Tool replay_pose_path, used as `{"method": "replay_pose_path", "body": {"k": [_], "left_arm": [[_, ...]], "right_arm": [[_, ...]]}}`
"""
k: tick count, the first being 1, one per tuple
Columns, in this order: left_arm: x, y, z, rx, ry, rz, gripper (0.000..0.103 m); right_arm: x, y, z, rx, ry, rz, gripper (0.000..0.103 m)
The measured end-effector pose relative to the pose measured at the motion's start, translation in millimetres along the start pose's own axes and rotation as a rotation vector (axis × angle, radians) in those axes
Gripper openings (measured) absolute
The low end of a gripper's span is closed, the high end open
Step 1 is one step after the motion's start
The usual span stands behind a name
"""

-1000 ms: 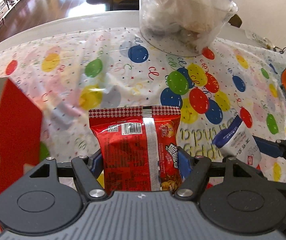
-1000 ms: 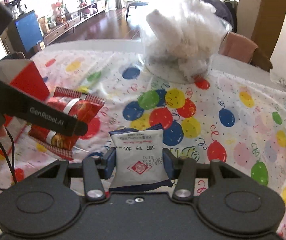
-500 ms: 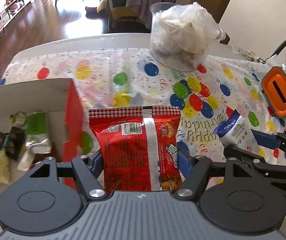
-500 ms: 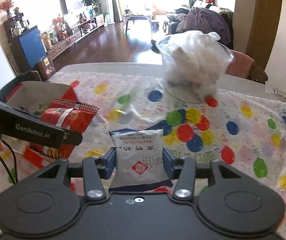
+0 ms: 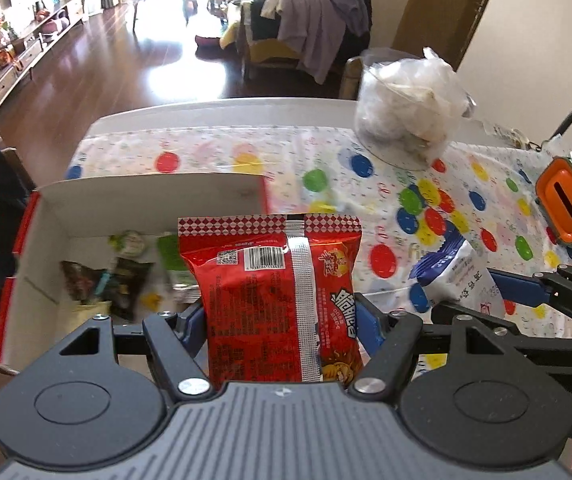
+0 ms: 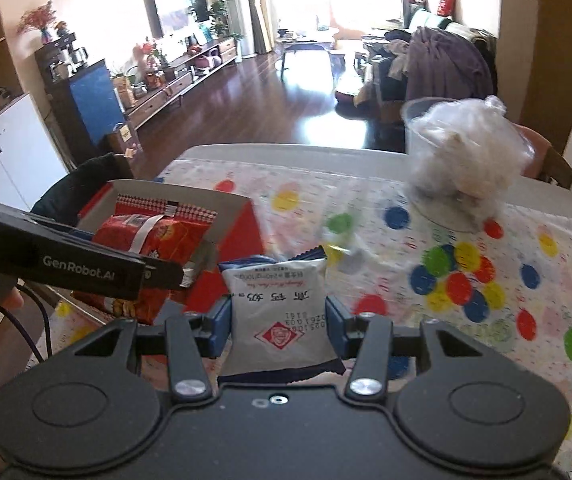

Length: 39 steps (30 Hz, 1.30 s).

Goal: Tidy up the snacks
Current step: 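Carry the red chip bag and white packet over the red box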

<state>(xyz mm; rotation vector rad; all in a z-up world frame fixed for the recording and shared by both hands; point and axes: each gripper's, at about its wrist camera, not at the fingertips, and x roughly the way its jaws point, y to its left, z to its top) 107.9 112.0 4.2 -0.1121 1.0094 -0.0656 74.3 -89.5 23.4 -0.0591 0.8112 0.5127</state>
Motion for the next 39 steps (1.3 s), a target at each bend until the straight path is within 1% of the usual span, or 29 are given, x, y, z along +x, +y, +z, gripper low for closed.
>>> {"method": "replay_pose_path", "body": {"k": [5, 11, 18, 24, 28, 31, 35, 39], "left_arm": [[-7.9, 34.0, -1.9, -0.015, -0.009, 0.022, 0.072], [-9.8, 78.8, -1.6, -0.041, -0.015, 0.051, 0.072], [2.3, 130.5, 1.4, -0.074, 0.004, 0.1, 0.072], [21.6, 165.0, 5.5, -0.071, 0.041, 0.108, 0.072], [42.2, 179.6, 5.4, -0.06, 0.079, 0.106, 0.072], [55.2, 182.8, 3.5, -0.039, 0.095, 0.112, 0.072], [68.8, 178.0, -1.0, -0.001, 0.113, 0.11, 0.072], [77.5, 175.2, -3.0, 0.009, 0.123, 0.105, 0.072]], "right_arm": [[15.6, 31.8, 10.2, -0.03, -0.005, 0.013, 0.047], [38.6, 65.0, 21.5, -0.059, -0.004, 0.008, 0.047], [73.7, 93.2, 31.2, -0.082, 0.02, -0.015, 0.047], [110.0, 112.0, 35.9, -0.097, 0.075, -0.021, 0.047], [135.2, 125.0, 36.3, -0.116, 0.11, -0.025, 0.047], [151.2, 133.1, 32.5, -0.139, 0.138, -0.031, 0.047], [164.4, 141.1, 25.8, -0.165, 0.174, -0.038, 0.047], [170.4, 142.6, 21.7, -0.162, 0.197, -0.052, 0.047]]}}
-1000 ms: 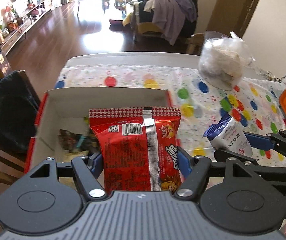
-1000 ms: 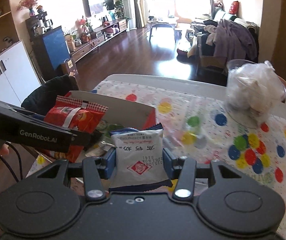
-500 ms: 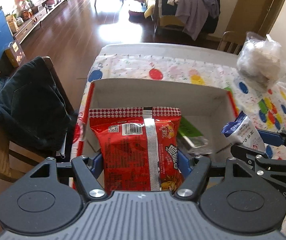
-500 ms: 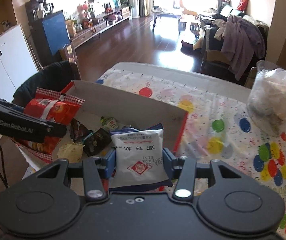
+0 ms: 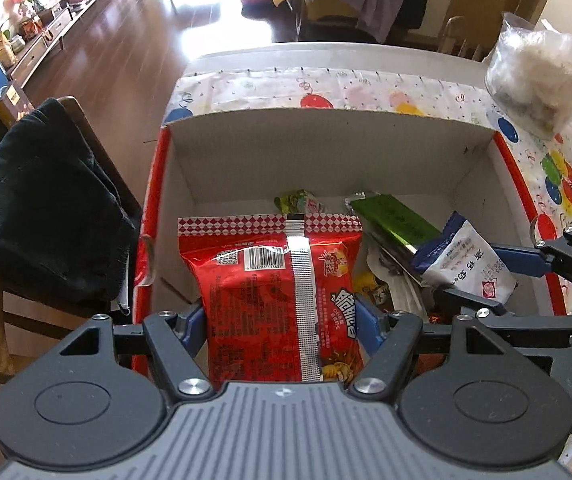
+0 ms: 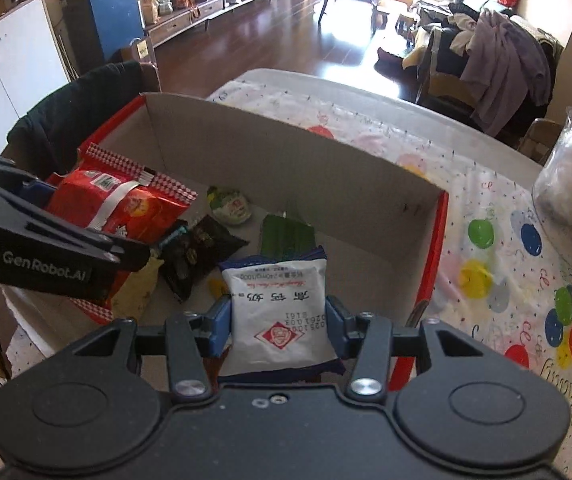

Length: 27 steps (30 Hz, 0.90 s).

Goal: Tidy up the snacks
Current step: 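Carry the red chip bag and white packet over the red box, then open both tools to drop the chip bag and white packet into the box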

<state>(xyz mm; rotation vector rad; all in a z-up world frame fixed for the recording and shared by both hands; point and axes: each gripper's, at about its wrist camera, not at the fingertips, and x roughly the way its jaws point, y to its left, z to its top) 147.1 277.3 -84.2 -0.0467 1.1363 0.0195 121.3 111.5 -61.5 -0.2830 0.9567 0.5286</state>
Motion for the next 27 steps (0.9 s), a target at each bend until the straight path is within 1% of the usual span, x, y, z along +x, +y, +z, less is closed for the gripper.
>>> {"method": "replay_pose_path", "body": {"k": [5, 9, 12, 13, 14, 18, 21, 23, 27], "left_arm": [[1.7, -10.8, -2.1, 0.057, -0.009, 0.023, 0.072], [5.6, -10.5, -2.7, 0.046, 0.013, 0.018, 0.072], [7.8, -8.6, -4.7, 0.038, 0.027, 0.016, 0.072], [7.3, -7.5, -6.1, 0.033, 0.027, 0.01, 0.072], [6.4, -6.4, -7.4, 0.027, 0.025, 0.007, 0.072], [-1.0, -4.5, -10.8, 0.018, 0.004, 0.001, 0.073], [-8.3, -3.3, -12.9, 0.011, -0.016, -0.002, 0.075], [-14.6, -3.2, -14.3, 0.009, -0.033, 0.0, 0.076], [-32.2, -3.6, -19.3, 0.003, -0.081, -0.003, 0.076]], "right_arm": [[0.2, 0.7, -0.9, 0.008, 0.008, 0.006, 0.048], [-1.1, -0.9, -2.2, 0.011, 0.011, 0.004, 0.051], [-4.6, -3.7, -2.8, 0.026, 0.004, 0.011, 0.059], [-7.1, -4.1, -3.5, 0.026, -0.003, 0.011, 0.063], [-9.6, -4.3, -4.3, 0.025, -0.009, 0.014, 0.065], [-18.4, -6.5, -7.5, 0.035, -0.019, 0.023, 0.067], [-25.6, -8.5, -9.7, 0.045, -0.028, 0.031, 0.073], [-33.2, -9.8, -11.3, 0.051, -0.045, 0.037, 0.079], [-51.0, -12.7, -12.8, 0.069, -0.079, 0.062, 0.08]]}}
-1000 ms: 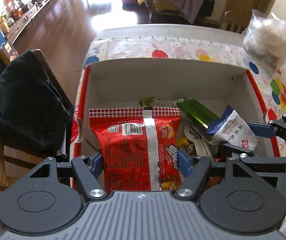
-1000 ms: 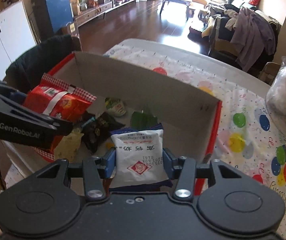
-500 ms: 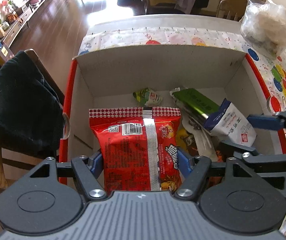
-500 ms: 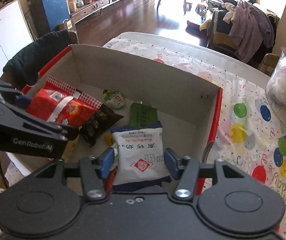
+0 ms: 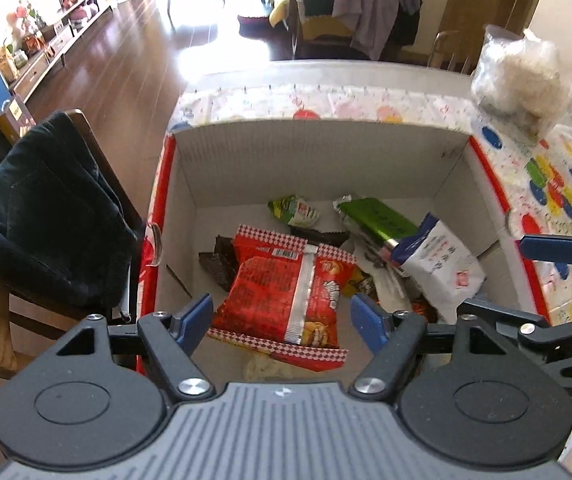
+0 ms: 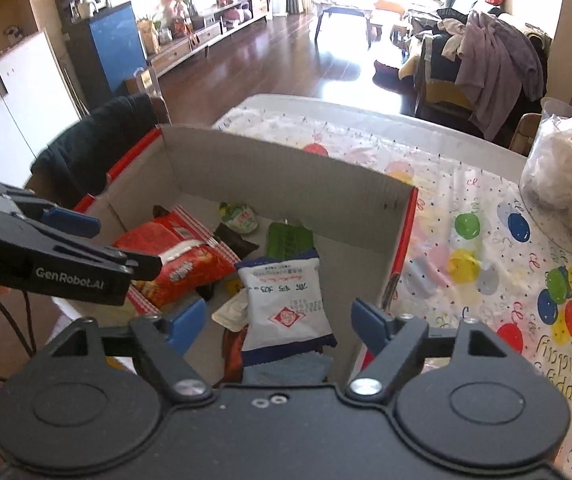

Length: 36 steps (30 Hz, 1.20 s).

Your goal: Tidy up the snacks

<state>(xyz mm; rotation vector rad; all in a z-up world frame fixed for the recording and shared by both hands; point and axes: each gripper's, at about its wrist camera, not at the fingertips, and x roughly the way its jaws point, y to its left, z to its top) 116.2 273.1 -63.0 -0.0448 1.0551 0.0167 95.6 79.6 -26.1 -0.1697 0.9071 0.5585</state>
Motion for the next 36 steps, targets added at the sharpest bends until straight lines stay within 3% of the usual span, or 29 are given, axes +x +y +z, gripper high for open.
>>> {"method": "replay_pose_path", "body": {"k": [5, 8, 11, 17, 22, 36], "left_arm": [[-26.9, -3.5, -3.6, -0.008, -0.07, -0.007, 0.08], [-42.1, -6.3, -5.7, -0.012, -0.107, -0.003, 0.08], [-57.7, -10.7, -8.8, -0.008, -0.144, -0.006, 0.08], [-82.5, -20.5, -17.8, 0.012, -0.217, -0.032, 0.085], [-96.6, -26.8, -25.2, 0.001, -0.255, -0.083, 0.1], [-112.4, -37.1, -37.5, -0.033, -0.278, -0.067, 0.102]], "right_arm": [[-28.1, -1.6, -2.2, 0.015, -0.068, 0.032, 0.094], [-44.8, -2.6, -2.9, 0.019, -0.107, 0.055, 0.095], [-61.8, -1.5, -5.9, 0.01, -0.16, 0.061, 0.102], [-88.1, 0.1, -12.5, -0.022, -0.219, 0.076, 0.103], [-105.9, -4.3, -19.1, 0.0, -0.272, 0.077, 0.103], [-123.9, -20.5, -35.6, 0.072, -0.306, 0.07, 0.103]]}}
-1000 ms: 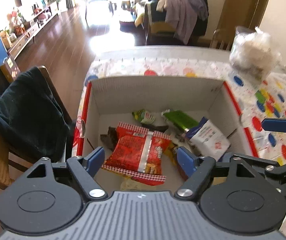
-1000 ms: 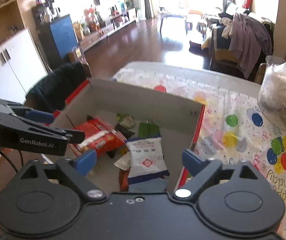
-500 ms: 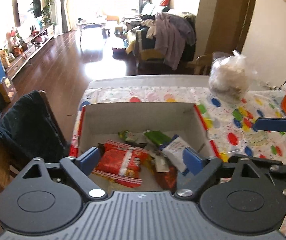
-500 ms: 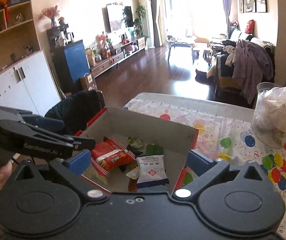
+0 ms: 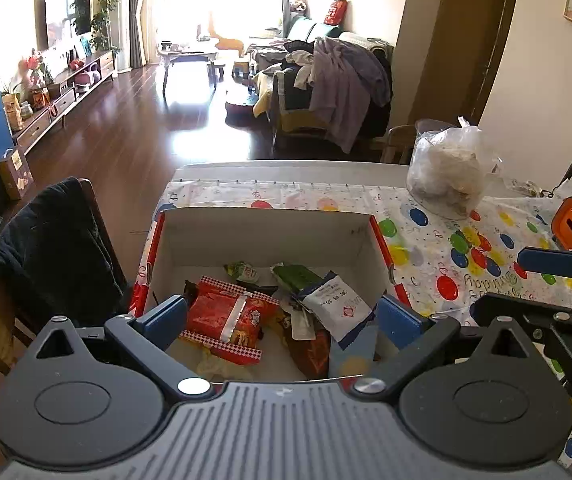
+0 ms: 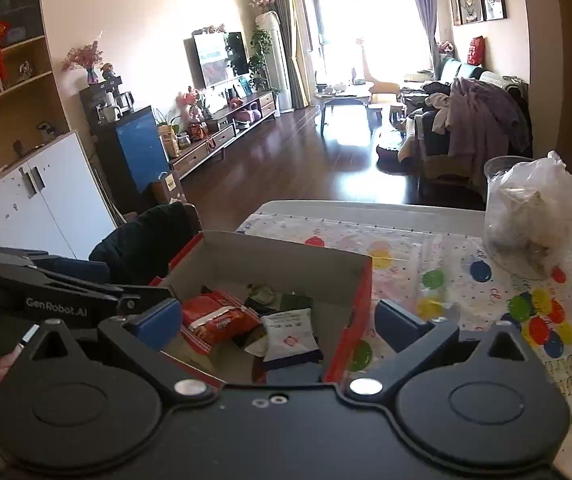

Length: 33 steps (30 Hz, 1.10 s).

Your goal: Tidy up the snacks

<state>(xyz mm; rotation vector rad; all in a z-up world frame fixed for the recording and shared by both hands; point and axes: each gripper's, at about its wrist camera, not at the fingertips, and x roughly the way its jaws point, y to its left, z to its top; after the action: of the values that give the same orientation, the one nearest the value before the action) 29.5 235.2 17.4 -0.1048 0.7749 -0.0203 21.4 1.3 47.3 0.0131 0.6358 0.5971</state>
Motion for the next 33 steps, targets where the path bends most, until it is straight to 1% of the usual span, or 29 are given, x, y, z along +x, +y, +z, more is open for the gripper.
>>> {"method": "replay_pose_path", "body": {"k": [3, 6, 9, 17, 33], "left_arm": [[-2.1, -4.9, -0.9, 0.017, -0.003, 0.018, 0.102], [-2.1, -7.8, -1.2, 0.023, -0.001, 0.019, 0.102], [-2.6, -8.9, -2.2, 0.023, -0.002, 0.025, 0.102], [-1.3, -7.9, -7.7, 0.023, 0.013, 0.051, 0.102], [-3.2, -8.8, -13.0, 0.003, 0.026, 0.056, 0.102]], "right_arm": [[-2.3, 0.7, -1.9, 0.0, -0.006, -0.011, 0.103], [-4.5, 2.0, -2.3, -0.014, -0.016, -0.024, 0.103], [-4.8, 1.6, -2.4, -0.021, -0.017, -0.01, 0.103], [-1.6, -0.6, -8.5, 0.012, 0.011, 0.007, 0.103], [-3.9, -4.6, -17.5, 0.05, 0.021, -0.035, 0.103]]}}
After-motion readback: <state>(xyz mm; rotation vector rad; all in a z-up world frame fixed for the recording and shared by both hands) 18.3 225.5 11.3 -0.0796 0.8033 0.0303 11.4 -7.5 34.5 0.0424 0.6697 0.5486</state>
